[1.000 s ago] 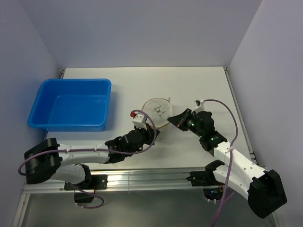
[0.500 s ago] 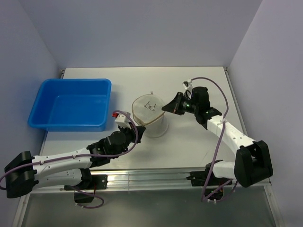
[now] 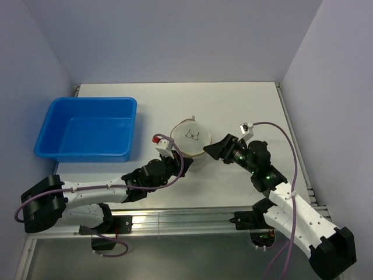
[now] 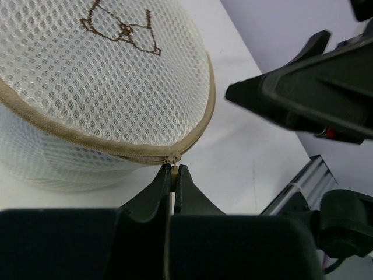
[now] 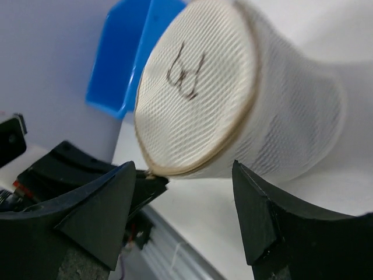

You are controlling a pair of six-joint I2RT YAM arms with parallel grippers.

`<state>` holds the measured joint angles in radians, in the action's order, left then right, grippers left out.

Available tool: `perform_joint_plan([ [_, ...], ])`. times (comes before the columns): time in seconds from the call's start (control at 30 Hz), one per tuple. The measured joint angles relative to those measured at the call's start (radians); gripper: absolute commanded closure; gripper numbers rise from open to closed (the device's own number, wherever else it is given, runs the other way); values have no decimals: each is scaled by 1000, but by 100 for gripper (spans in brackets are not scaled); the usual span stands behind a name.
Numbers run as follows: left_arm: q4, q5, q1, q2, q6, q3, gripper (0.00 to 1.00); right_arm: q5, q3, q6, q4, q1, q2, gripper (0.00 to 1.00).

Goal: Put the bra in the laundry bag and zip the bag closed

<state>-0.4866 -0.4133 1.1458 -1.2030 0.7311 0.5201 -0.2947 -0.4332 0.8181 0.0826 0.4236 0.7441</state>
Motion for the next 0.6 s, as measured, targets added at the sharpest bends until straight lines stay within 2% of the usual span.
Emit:
perform_joint_plan([
  [0.2,-50,40,18,-56,-1,30,100,-14,14,69,29,96,44,33],
  [0.3,-52,42,22,-56,-1,31,100,-25,12,91,60,97,105,44],
  [0.4,-50,41,23,-54,0,31,100,-27,11,110,89,98,157,74],
  [0.43,-48,40,23,-53,-1,31,100,-27,11,118,97,98,165,88],
  [0.5,-34,35,23,-49,-1,31,100,-27,10,134,113,98,170,99],
  [0.6,-11,28,24,-40,-4,28,100,-24,6,132,123,95,170,100],
])
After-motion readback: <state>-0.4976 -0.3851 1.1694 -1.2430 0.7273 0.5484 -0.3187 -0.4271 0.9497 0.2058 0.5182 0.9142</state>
